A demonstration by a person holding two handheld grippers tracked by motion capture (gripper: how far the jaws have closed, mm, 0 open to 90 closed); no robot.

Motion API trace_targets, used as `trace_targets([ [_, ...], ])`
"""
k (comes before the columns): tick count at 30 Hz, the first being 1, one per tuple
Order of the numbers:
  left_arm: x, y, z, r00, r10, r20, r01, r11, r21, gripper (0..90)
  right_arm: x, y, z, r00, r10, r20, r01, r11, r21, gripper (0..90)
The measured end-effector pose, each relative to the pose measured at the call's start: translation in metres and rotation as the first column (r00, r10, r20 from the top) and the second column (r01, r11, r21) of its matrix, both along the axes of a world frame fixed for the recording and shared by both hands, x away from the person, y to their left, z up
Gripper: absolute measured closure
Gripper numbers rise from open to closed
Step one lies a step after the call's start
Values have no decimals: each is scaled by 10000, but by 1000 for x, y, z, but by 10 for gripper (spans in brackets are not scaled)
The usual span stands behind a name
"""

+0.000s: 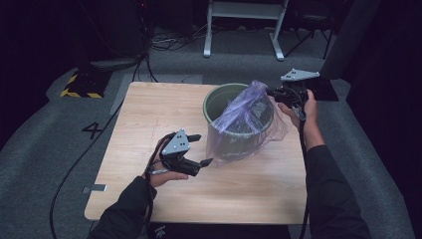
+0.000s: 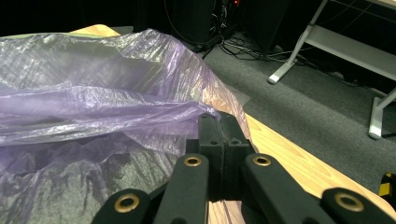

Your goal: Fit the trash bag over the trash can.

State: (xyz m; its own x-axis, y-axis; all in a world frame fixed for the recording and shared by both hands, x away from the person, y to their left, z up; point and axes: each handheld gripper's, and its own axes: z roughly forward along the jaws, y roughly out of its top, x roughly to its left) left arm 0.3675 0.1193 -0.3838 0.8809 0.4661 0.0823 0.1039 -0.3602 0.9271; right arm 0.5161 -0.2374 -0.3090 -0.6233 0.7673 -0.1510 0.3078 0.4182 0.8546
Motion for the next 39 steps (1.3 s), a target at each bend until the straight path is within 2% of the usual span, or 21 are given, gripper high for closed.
trace_targets([
  [4, 5, -13, 20, 9992, 322, 223, -321, 9995, -19, 169, -1, 1, 0, 10000, 22, -27, -22, 10000, 43, 900],
  [5, 8, -15, 23, 9987, 455, 244, -457, 9989, 64, 207, -1, 2, 0, 10000, 69, -32, -69, 10000, 22, 900],
  [6, 11, -16, 26, 9986, 478, 226, -481, 9988, 129, 284, -1, 2, 0, 9999, 113, -22, -113, 9999, -43, 900],
  [8, 19, -16, 30, 9975, 693, 137, -692, 9976, -89, 406, -1, 2, 0, 9999, 138, -42, -138, 9999, -61, 900],
  [10, 29, -13, 33, 9978, 655, -55, -656, 9976, -218, 522, -1, 1, 0, 9998, 181, -57, -182, 9998, -75, 900],
  [11, 34, -12, 33, 9970, 768, -53, -769, 9969, -159, 558, -1, 1, 0, 9997, 189, -122, -190, 9998, -57, 900],
  [14, 44, -7, 32, 9978, 643, -143, -645, 9978, -173, 682, -1, -1, -2, 9995, 288, -155, -289, 9996, -73, 900],
  [15, 46, -5, 32, 9984, 546, -178, -550, 9982, -252, 717, -1, -1, -2, 9993, 311, -211, -313, 9995, -62, 900],
  [17, 49, 0, 32, 9973, 728, -57, -730, 9966, -395, 826, 0, -2, -3, 9994, 294, -181, -297, 9995, -138, 900],
  [19, 54, 5, 32, 9973, 717, -181, -727, 9955, -615, 882, 0, -2, -3, 9991, 366, -217, -367, 9993, -64, 899],
  [23, 66, 10, 33, 9941, 1062, -226, -1075, 9918, -696, 899, 2, 1, -4, 9986, 448, -280, -453, 9988, -166, 887],
  [25, 73, 10, 32, 9913, 1294, -253, -1305, 9901, -506, 899, 4, 1, -6, 9987, 374, -347, -382, 9990, -235, 877],
  [26, 79, 11, 30, 9886, 1458, -374, -1476, 9878, -506, 899, 6, 1, -7, 9987, 320, -396, -330, 9991, -247, 869],
  [27, 82, 12, 29, 9871, 1534, -465, -1555, 9868, -453, 900, 8, 0, -7, 9983, 325, -484, -327, 9995, -46, 867],
  [32, 102, 18, 19, 9774, 1820, -1076, -1909, 9784, -789, 900, 14, -6, -8, 9978, 19, -661, 4, 9994, 343, 866],
  [33, 105, 18, 17, 9739, 1947, -1166, -2052, 9749, -867, 900, 15, -7, -9, 9973, -102, -730, 129, 9992, 365, 866],
  [39, 124, 19, 5, 9582, 2249, -1769, -2433, 9658, -896, 900, 24, -17, -20, 9890, -481, -1397, 517, 9984, 222, 867],
])
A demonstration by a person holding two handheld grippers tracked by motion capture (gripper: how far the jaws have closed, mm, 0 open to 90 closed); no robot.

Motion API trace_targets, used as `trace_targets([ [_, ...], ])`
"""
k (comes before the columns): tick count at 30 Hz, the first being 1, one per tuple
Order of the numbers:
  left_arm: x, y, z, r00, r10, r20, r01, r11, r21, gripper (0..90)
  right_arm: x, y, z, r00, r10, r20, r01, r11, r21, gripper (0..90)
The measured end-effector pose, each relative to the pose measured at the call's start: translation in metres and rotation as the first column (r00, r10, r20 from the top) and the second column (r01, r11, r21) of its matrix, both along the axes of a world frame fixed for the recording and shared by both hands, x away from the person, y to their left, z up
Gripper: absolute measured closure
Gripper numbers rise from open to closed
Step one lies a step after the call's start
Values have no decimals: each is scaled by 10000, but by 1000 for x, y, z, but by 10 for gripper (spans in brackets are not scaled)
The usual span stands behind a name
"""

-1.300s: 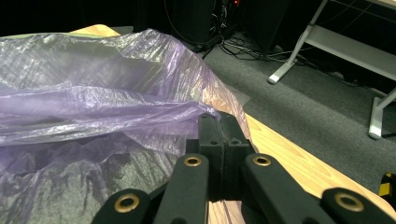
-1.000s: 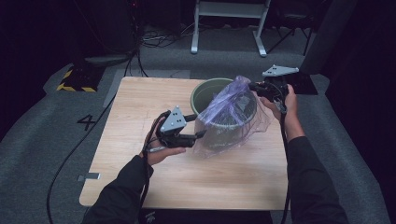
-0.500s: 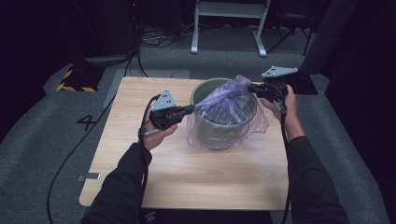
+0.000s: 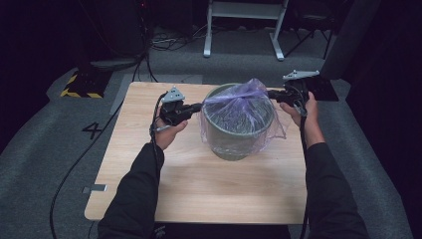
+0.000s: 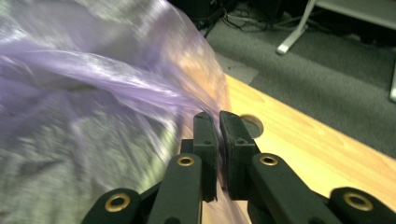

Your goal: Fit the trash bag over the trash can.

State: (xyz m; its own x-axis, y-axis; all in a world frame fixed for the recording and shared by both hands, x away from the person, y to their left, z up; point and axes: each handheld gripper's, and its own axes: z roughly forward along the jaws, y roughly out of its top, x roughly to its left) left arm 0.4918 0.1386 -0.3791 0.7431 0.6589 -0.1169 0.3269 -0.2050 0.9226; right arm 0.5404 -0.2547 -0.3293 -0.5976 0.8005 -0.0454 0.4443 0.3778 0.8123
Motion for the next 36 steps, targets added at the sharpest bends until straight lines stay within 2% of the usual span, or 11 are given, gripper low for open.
trace_targets([
  [9, 21, -8, -16, 9975, 276, -645, -272, 9996, 72, 900, 4, 5, -21, 9992, 284, -269, -283, 9996, 38, 900],
  [13, 30, -13, -22, 9938, 463, -1015, -446, 9988, 189, 900, 6, 4, -24, 9991, 307, -295, -292, 9984, 484, 900],
  [16, 37, -17, -26, 9900, 580, -1284, -539, 9979, 353, 900, 6, 4, -24, 9995, 230, -216, -219, 9985, 495, 900],
  [20, 42, -22, -30, 9865, 442, -1580, -352, 9976, 594, 900, 7, 5, -25, 9998, 160, -103, -155, 9984, 540, 900],
  [22, 46, -23, -33, 9819, 485, -1829, -370, 9971, 660, 899, 7, 4, -26, 9998, 166, -98, -161, 9982, 578, 900],
  [24, 52, -23, -34, 9742, 483, -2204, -341, 9971, 680, 900, 7, 4, -26, 9998, 143, -111, -135, 9979, 638, 900],
  [29, 57, -28, -37, 9665, 372, -2539, -143, 9957, 916, 899, 8, 3, -27, 9993, 217, -315, -194, 9971, 735, 900],
  [32, 61, -29, -39, 9566, 377, -2888, -90, 9949, 1002, 899, 9, 2, -27, 9987, 307, -398, -278, 9971, 711, 900],
  [36, 64, -34, -42, 9427, 341, -3319, 118, 9907, 1353, 899, 8, 2, -29, 9980, 364, -520, -324, 9966, 753, 900],
])
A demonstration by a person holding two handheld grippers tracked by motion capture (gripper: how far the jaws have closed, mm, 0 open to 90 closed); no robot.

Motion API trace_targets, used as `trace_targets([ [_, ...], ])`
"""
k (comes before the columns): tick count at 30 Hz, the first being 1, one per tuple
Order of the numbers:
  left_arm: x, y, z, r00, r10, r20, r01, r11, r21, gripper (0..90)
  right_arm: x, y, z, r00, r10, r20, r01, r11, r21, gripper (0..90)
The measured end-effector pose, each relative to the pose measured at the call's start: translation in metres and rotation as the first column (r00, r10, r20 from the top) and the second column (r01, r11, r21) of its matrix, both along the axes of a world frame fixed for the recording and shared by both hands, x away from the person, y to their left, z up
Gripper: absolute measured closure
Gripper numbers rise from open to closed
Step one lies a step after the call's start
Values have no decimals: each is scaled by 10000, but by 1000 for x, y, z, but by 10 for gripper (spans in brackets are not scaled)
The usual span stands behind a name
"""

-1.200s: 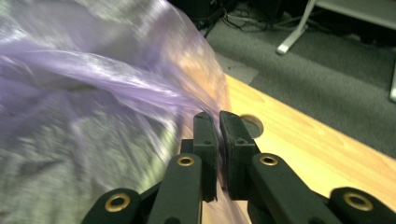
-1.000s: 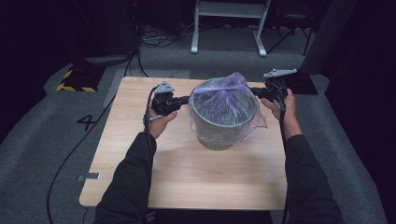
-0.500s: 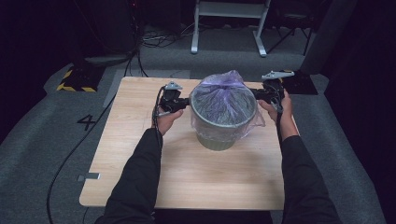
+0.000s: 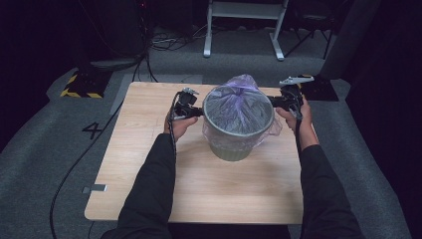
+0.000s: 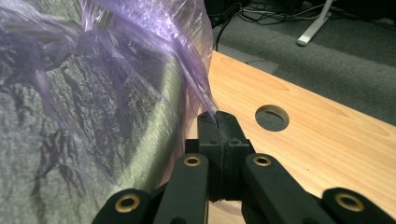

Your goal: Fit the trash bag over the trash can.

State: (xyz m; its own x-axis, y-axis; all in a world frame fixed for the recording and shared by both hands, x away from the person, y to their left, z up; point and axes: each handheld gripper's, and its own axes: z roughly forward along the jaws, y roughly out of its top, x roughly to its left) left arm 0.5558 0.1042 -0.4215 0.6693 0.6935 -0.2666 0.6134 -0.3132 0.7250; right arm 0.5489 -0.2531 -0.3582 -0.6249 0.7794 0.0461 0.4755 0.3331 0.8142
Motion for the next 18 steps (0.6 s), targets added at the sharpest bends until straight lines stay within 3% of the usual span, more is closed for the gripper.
trace_targets([
  [6, 0, -5, -5, 9991, -249, -347, 265, 9985, 471, 899, -1, -2, -5, 9998, 15, -190, -18, 9999, -147, 900],
  [10, -2, -2, -12, 9993, 98, -355, -65, 9957, 922, 890, -3, -7, -11, 9995, -104, -306, 91, 9991, -421, 900],
  [13, -6, 4, -11, 9991, 415, 125, -422, 9972, 610, 693, -7, -14, -13, 9998, 79, -170, -77, 9999, 94, 854],
  [15, -12, 11, -7, 9979, 387, 511, -394, 9991, 135, 638, -12, -18, -11, 10000, -16, -26, 16, 9999, 100, 818],
  [18, -20, 23, -3, 9953, 584, 778, -582, 9983, -46, 501, -19, -25, -10, 9998, -70, 170, 69, 10000, 33, 734],
])
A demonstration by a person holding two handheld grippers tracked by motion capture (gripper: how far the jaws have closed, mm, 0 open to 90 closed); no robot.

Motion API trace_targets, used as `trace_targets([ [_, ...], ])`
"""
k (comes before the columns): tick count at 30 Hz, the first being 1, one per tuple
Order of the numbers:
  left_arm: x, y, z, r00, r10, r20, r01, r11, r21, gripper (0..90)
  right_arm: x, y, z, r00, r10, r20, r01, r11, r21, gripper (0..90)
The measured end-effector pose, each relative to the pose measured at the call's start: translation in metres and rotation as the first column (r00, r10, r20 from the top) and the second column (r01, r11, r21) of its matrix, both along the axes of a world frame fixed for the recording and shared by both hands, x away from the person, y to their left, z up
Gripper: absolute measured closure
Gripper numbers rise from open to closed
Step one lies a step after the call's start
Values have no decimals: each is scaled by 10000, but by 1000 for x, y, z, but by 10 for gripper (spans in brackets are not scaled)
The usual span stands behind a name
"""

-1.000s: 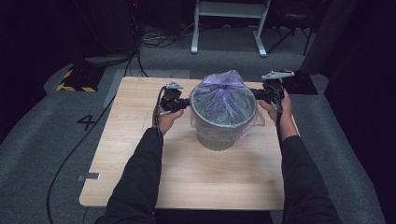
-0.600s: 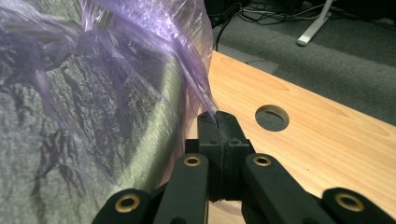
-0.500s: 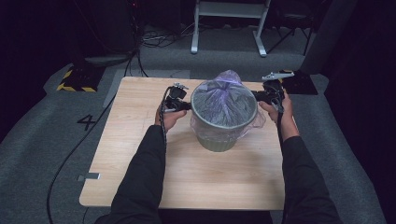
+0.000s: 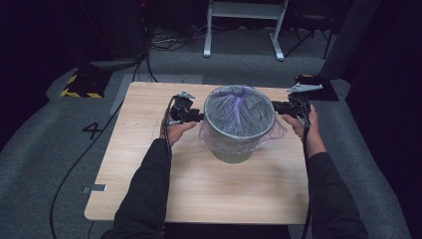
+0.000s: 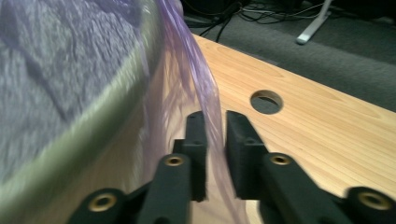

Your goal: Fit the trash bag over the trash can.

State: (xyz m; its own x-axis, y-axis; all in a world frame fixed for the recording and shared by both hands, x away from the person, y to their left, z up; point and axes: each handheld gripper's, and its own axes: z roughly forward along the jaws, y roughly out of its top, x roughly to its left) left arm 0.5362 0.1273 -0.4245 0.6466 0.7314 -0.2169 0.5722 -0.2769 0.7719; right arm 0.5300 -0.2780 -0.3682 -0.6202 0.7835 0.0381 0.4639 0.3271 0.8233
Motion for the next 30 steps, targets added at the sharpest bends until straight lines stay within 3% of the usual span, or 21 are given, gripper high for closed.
trace_targets([
  [2, -6, 10, 2, 9994, 308, 138, -306, 9994, -147, 395, -3, -5, 0, 10000, -92, -24, 92, 10000, -27, 653],
  [5, -18, 28, 6, 9971, 609, 452, -575, 9958, -717, 297, -8, -13, 0, 9997, -237, 99, 236, 9997, 95, 560],
  [8, -33, 40, 13, 9953, 317, 914, -246, 9966, -781, 247, -15, -20, 2, 9996, -175, 221, 174, 9998, 35, 471],
  [12, -59, 45, 25, 9846, -276, 1725, 394, 9971, -650, 220, -26, -30, 7, 9989, -108, 452, 106, 9999, 40, 403],
  [14, -74, 44, 30, 9760, -783, 2031, 917, 9941, -576, 210, -32, -36, 10, 9984, -75, 558, 64, 9998, 203, 381],
  [17, -97, 38, 35, 9571, -1417, 2526, 1506, 9885, -160, 199, -43, -43, 14, 9969, -30, 787, 20, 9999, 122, 333],
  [22, -130, 21, 34, 9266, -2442, 2861, 2455, 9689, 319, 182, -64, -51, 17, 9936, 169, 1116, -160, 9998, -83, 284],
  [26, -146, 8, 28, 9094, -2963, 2918, 2942, 9543, 522, 173, -83, -57, 16, 9889, 536, 1383, -513, 9985, -199, 243],
  [29, -149, -2, 22, 9014, -3218, 2898, 3131, 9466, 772, 173, -99, -56, 14, 9808, 1095, 1611, -1072, 9940, -232, 218],
  [30, -149, -7, 21, 9024, -3226, 2858, 3097, 9465, 903, 173, -104, -54, 13, 9773, 1311, 1662, -1294, 9914, -214, 207],
])
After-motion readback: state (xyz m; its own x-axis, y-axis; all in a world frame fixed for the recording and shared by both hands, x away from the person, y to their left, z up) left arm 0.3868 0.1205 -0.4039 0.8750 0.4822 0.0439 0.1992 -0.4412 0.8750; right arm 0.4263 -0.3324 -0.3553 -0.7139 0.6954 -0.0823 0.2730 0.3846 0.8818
